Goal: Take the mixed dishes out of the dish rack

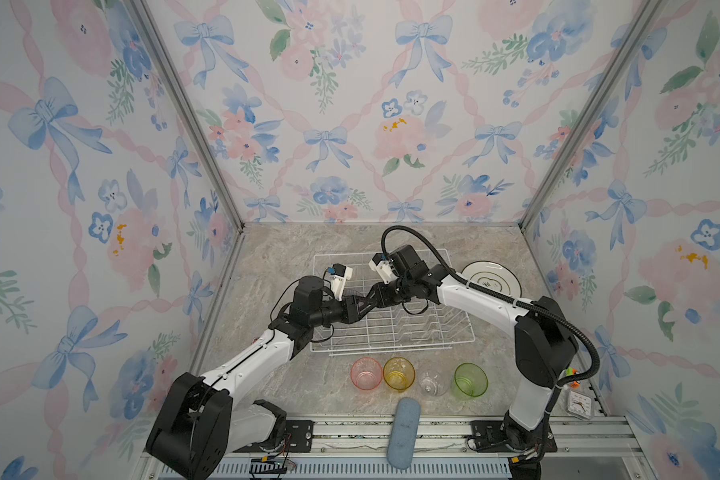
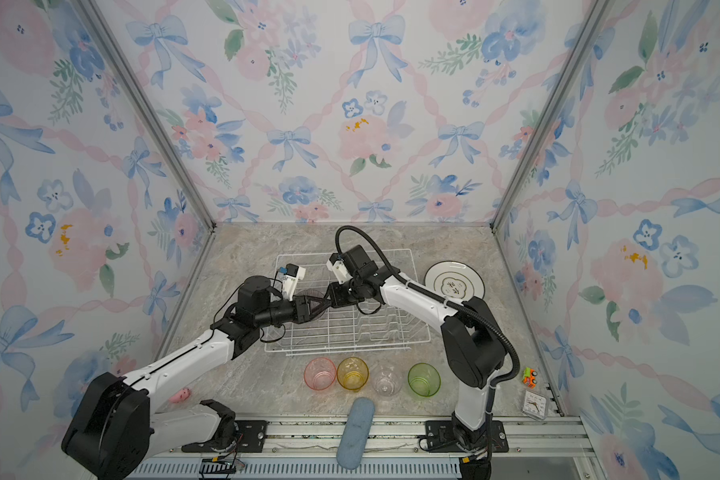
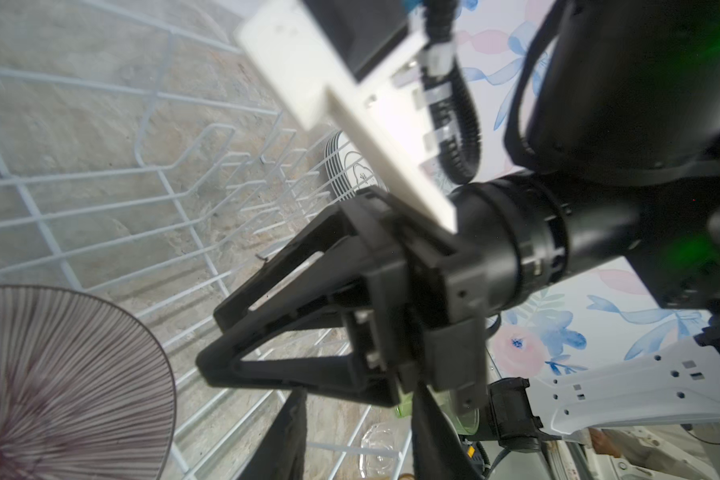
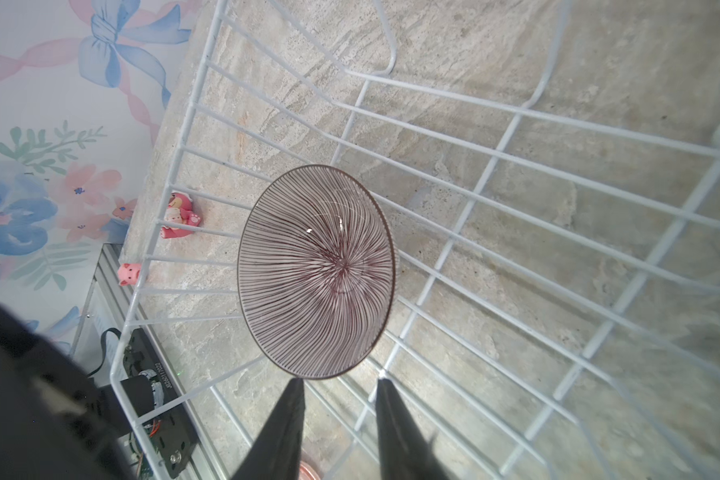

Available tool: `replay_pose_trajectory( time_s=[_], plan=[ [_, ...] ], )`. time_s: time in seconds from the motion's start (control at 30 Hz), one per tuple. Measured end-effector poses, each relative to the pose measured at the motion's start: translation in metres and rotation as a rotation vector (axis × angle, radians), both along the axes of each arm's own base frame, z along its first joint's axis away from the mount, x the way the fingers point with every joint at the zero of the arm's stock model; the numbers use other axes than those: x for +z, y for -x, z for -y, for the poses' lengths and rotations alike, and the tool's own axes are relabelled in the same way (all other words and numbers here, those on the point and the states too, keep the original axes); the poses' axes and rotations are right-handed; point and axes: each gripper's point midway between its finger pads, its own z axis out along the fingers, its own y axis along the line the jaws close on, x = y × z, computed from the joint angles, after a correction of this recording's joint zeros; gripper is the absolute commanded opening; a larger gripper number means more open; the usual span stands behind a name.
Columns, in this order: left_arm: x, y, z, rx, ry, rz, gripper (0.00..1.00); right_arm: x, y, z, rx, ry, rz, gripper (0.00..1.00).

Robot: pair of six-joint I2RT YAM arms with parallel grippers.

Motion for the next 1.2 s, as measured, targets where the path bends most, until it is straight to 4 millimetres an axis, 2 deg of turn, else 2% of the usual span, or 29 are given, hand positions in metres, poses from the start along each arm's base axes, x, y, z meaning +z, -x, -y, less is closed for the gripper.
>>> replay_pose_trajectory(
  time_s=[0.17,0.3,0.57,1.0,1.2],
  plan=[
    [0.028,0.004,-0.02,0.084,-0.069,0.106,0.45,-0.009,-0.005,-0.003,0.001,0.073,0.019,0.39],
    [0.038,0.008,-0.035,0.139,-0.12,0.149,0.45,-0.019,-0.003,-0.008,0.012,0.125,0.019,0.39],
    [0.034,0.017,-0.059,0.213,-0.22,0.16,0.47,-0.033,-0.008,-0.01,0.01,0.191,0.022,0.39],
    [0.029,0.016,-0.079,0.256,-0.273,0.16,0.48,-0.042,-0.021,-0.024,0.007,0.228,0.027,0.38],
    [0.029,0.014,-0.084,0.267,-0.278,0.164,0.49,-0.052,-0.022,-0.027,0.014,0.256,0.013,0.29]
  ],
)
